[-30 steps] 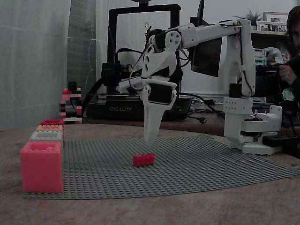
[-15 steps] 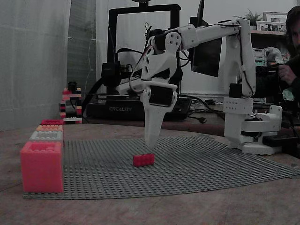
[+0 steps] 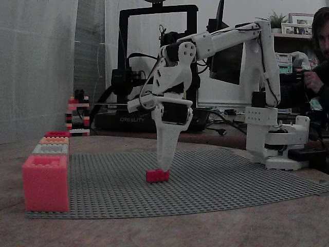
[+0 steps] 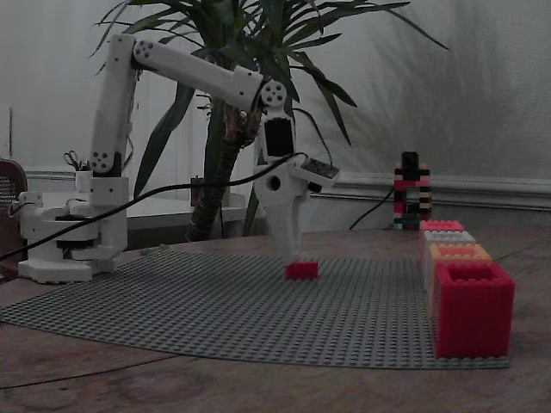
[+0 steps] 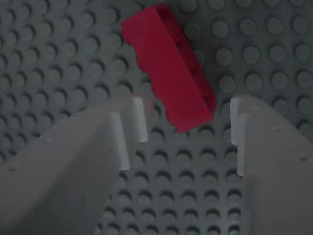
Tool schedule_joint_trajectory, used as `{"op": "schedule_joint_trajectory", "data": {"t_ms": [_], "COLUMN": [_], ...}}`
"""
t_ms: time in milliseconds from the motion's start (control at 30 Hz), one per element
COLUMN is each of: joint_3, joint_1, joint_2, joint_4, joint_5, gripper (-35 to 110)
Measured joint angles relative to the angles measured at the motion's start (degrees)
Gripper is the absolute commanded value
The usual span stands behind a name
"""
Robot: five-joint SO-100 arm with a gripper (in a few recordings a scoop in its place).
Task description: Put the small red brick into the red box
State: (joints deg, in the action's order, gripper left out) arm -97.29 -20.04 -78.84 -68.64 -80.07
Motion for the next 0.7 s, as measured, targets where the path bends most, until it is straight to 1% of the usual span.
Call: {"op": "schedule_joint_trajectory", "data": {"t_ms": [467, 700], "joint_3": [2.11, 2.29], "joint_1": [0.0, -0.35], "joint_2": [3.34, 4.48], "joint_4": [2.02, 3.08], "joint_5": [1.93, 4.22], "gripper": [14, 0]}}
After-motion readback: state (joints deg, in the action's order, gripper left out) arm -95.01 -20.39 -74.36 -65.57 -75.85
